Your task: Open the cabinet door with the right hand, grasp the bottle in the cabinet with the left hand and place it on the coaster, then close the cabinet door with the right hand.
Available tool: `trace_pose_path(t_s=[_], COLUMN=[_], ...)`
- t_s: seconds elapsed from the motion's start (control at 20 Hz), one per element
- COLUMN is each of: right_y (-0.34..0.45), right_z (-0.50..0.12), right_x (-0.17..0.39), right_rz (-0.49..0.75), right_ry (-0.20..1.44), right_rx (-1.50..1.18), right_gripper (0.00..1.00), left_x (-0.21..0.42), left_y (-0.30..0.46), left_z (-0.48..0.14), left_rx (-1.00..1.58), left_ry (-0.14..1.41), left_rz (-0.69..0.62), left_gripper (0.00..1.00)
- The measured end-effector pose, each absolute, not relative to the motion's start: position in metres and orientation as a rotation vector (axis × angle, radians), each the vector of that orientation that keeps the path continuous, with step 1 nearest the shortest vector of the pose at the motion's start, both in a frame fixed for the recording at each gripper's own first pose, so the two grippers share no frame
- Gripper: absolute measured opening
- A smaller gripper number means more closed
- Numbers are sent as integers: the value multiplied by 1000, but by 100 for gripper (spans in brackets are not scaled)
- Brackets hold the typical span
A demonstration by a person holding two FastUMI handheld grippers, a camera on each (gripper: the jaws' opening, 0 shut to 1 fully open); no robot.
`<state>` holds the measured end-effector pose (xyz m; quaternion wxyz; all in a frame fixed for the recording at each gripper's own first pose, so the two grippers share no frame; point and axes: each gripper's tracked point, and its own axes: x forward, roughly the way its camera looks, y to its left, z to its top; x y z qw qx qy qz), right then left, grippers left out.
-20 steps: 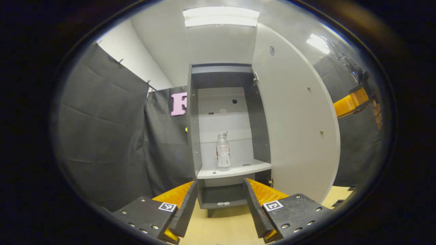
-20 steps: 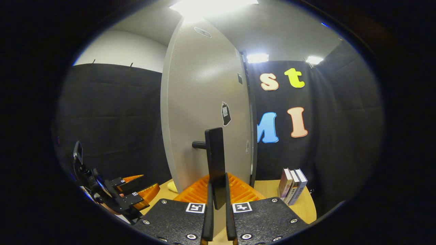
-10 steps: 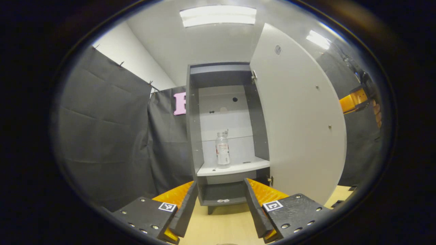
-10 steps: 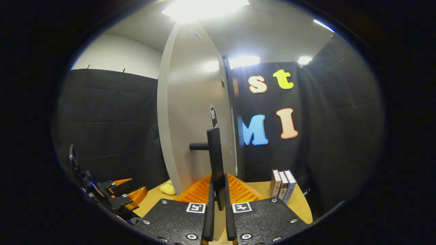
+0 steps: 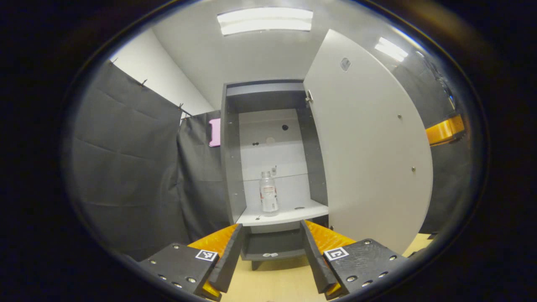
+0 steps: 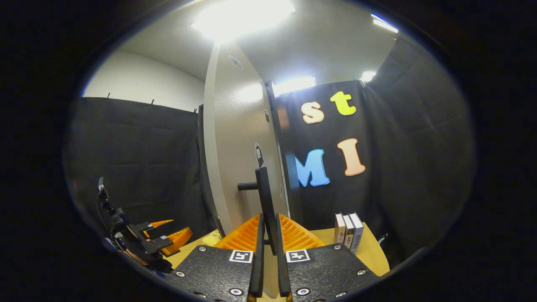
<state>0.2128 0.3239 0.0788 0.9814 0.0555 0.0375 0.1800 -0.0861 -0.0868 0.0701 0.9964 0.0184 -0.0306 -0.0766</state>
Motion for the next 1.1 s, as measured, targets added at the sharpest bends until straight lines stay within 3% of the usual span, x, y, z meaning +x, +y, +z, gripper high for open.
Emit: trace_pose_path(t_s=[0.05,0.2,0.35,0.4,0.45,0.7,1.1], right_y=[315,288,266,256,248,227,227], right_z=[79,79,82,82,83,76,58], right_x=[215,219,218,219,217,205,209], right_rz=[328,227,101,53,12,-120,-240], right_ry=[71,66,57,49,41,45,93], right_rx=[83,16,-9,-18,-16,13,-8], right_gripper=[14,17,95,98,98,97,96], left_x=[-77,-44,-11,-3,7,65,144], left_y=[-88,-89,-92,-90,-89,-92,-102], left_z=[73,75,75,76,78,76,65], left_rx=[30,3,-26,-32,-36,-74,-74], left_ry=[-62,-52,-28,-25,-25,-11,-6], left_rz=[-159,-180,-214,-221,-228,-258,-304], left_gripper=[80,76,76,80,76,76,74])
